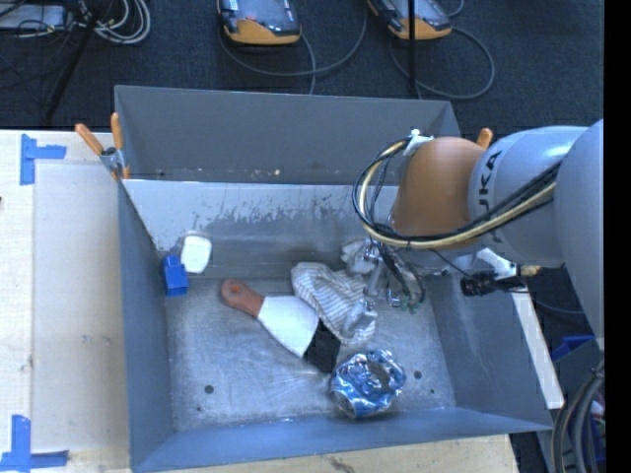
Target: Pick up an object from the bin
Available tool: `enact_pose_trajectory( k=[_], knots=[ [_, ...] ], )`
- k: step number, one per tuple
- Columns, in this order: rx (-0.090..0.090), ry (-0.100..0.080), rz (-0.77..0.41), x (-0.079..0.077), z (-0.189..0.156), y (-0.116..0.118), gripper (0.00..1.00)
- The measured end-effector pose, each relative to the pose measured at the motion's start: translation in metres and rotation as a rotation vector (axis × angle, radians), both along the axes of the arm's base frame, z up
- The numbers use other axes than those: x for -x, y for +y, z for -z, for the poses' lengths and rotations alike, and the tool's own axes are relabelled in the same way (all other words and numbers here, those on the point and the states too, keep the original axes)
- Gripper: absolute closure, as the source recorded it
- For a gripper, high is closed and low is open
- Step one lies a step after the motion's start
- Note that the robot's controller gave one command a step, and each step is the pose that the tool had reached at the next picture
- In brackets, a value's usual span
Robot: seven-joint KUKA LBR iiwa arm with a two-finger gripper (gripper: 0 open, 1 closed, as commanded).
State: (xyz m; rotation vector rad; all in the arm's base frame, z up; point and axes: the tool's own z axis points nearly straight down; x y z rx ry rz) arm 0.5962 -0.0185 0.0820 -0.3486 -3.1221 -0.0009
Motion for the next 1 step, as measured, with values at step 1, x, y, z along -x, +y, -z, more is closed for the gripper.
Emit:
enact_pose_trajectory(
  k=[1],
  knots=[
    [-0.003, 0.014, -0.038, 0.0021, 0.0016, 0.0056, 1.0]
  ],
)
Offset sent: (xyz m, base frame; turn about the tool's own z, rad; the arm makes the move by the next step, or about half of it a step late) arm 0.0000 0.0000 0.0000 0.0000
